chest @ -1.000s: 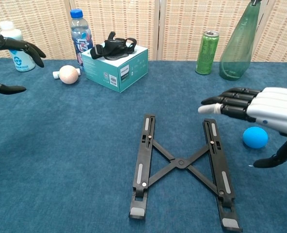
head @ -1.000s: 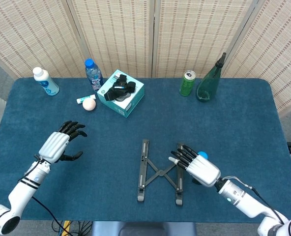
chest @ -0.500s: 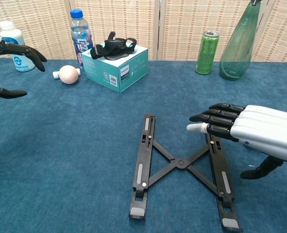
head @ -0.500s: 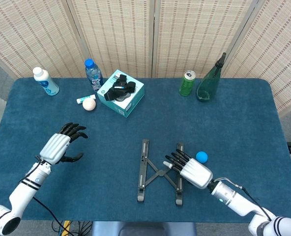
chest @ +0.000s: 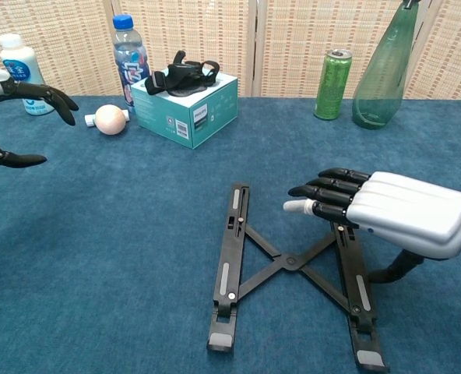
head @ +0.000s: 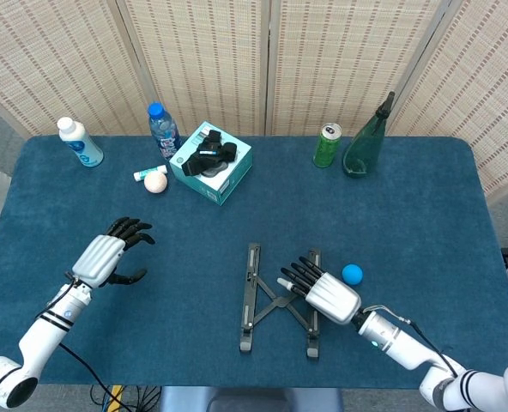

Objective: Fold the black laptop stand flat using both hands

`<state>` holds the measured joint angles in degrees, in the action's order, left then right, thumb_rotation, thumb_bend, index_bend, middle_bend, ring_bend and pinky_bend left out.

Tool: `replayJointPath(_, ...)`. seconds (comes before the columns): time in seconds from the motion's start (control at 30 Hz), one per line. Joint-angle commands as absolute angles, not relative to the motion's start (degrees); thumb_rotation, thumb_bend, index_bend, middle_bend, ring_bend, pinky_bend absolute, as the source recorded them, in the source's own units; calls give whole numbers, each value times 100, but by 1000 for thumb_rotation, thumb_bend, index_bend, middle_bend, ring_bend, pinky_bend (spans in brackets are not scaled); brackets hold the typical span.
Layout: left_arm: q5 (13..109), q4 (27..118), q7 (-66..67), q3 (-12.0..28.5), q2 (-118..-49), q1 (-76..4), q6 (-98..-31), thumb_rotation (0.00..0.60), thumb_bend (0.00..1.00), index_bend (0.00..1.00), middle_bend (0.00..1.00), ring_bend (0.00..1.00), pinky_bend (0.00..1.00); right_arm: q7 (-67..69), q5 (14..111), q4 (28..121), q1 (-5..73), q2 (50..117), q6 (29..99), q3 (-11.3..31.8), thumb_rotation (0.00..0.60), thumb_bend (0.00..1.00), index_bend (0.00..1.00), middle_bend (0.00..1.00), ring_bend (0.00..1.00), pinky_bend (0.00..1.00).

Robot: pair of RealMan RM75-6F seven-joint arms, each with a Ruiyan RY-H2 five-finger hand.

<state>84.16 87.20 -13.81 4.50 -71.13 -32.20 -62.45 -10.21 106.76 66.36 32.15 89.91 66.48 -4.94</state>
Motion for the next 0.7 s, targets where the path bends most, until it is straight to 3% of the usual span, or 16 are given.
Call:
replayJointPath(0.03,8417,8696,-1406,444,-7124,-3213,-6246,600,236,286,146,64,13,-1014,10639,6535,3259,9097,6648,-457,600,0,0,0,0,0)
replayJointPath(0.7,8326,8291,-1648,497,-7237,-3334,-5988,600,236,286,146,64,13,-895,10320,5777,3777,10067,6630,9,600,0,0,0,0,0)
